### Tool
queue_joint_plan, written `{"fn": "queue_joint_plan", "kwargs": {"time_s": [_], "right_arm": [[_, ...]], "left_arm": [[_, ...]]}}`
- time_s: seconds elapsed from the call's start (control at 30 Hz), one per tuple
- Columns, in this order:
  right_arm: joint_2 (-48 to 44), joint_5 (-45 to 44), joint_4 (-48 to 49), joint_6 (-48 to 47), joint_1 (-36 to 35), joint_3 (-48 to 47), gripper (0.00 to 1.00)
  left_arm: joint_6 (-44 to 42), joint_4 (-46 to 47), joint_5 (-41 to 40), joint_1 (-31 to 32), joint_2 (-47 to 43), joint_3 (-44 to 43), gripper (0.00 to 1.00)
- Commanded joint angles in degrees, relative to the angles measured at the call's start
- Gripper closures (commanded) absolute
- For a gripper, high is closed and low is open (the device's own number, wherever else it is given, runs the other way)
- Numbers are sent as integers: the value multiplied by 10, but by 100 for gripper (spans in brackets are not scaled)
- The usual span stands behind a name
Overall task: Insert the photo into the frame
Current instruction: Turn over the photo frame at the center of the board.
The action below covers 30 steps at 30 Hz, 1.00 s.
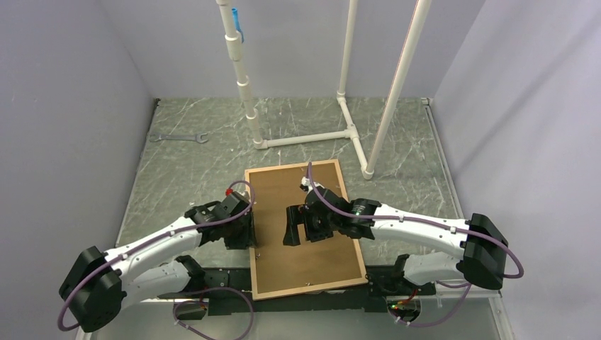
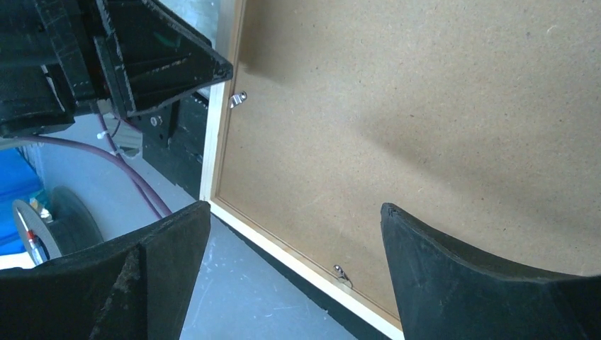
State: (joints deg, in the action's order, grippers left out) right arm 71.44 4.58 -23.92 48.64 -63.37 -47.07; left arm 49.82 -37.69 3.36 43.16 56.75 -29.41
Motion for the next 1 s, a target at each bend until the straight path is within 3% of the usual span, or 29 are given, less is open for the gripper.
{"fn": "queue_joint_plan", "kwargs": {"time_s": [0.0, 0.23, 0.43, 0.63, 0.8, 0.97], "right_arm": [[-9, 27, 29, 7, 2, 4, 8], [-10, 33, 30, 7, 2, 6, 8], [-15, 45, 52, -33, -7, 9, 8], [19, -33, 2, -129, -72, -58, 7], [60, -193, -58, -191, -171, -152, 3], [72, -336, -56, -255, -276, -210, 0]], "left_arm": [[11, -4, -32, 3, 40, -11, 56], [7, 44, -32, 6, 95, -10, 70], [17, 57, -20, 8, 84, -11, 99], [36, 27, -27, 8, 19, -53, 100], [40, -4, -32, 8, -9, -95, 100], [36, -23, -32, 8, -5, -128, 100]]}}
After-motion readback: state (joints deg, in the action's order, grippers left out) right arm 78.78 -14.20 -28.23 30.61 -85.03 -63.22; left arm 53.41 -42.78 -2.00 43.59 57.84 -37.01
